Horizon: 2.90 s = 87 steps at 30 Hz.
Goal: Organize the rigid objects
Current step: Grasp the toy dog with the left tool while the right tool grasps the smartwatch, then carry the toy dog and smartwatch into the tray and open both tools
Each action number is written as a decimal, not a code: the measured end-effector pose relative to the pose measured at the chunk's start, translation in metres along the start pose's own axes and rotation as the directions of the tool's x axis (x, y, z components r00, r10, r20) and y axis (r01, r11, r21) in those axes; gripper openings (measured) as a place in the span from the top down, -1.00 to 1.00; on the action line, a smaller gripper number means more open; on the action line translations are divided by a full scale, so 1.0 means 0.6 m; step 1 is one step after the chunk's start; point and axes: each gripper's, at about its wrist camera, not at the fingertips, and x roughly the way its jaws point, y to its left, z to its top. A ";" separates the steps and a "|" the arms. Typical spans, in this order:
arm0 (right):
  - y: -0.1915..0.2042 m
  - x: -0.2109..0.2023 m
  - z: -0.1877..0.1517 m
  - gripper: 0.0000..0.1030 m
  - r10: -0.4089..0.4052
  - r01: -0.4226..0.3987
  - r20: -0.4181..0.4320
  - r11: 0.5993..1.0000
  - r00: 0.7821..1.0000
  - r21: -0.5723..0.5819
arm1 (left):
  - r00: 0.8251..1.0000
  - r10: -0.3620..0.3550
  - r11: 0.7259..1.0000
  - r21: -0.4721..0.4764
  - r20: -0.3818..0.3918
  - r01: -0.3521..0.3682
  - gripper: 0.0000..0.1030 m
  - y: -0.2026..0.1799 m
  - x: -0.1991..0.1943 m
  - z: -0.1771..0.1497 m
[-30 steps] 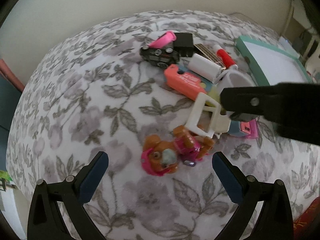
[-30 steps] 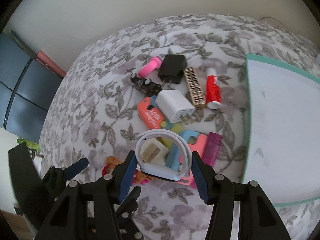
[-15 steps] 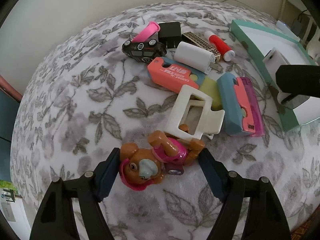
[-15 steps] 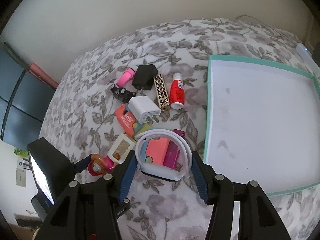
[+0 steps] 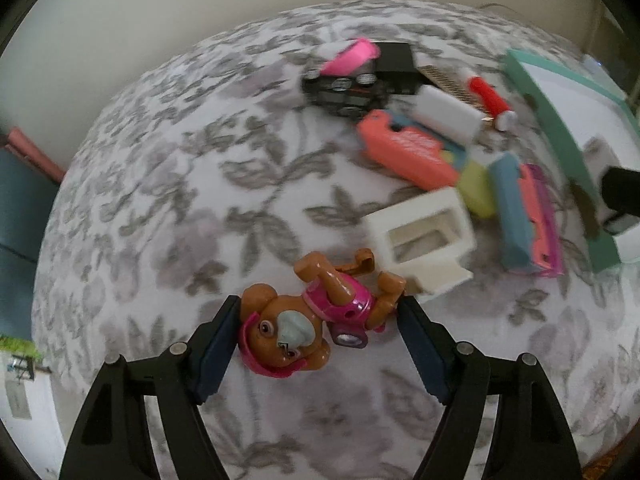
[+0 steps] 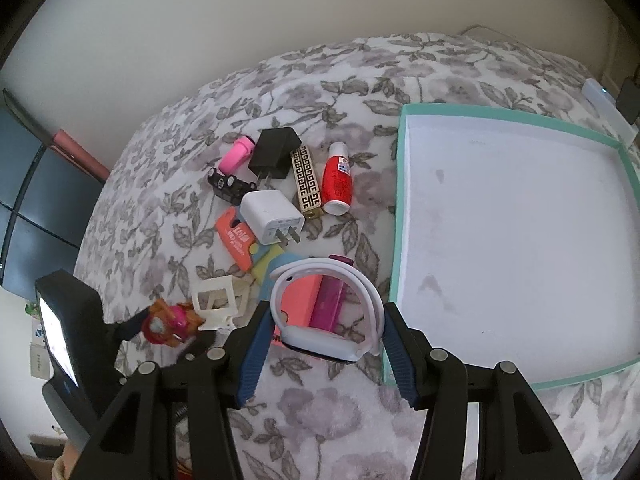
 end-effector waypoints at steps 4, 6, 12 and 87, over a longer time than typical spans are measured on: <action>0.004 -0.004 0.001 -0.11 -0.005 0.005 0.012 1.000 1.000 -0.016 | 1.000 0.018 0.999 -0.033 -0.004 -0.018 -0.53 0.019 -0.001 0.003; 0.002 -0.005 0.002 -0.11 -0.005 0.005 0.013 1.000 1.000 -0.014 | 0.999 0.035 0.998 -0.044 -0.004 -0.035 -0.54 0.025 -0.004 0.005; -0.014 -0.007 0.006 -0.11 -0.049 0.049 0.026 0.999 0.998 -0.007 | 0.997 0.076 0.994 -0.083 -0.008 -0.077 -0.54 0.042 -0.017 0.032; -0.356 -0.058 0.039 -0.29 -0.505 0.446 0.060 0.807 0.861 0.388 | 0.967 -0.246 0.967 -0.048 0.064 0.250 -0.62 -0.361 -0.066 0.224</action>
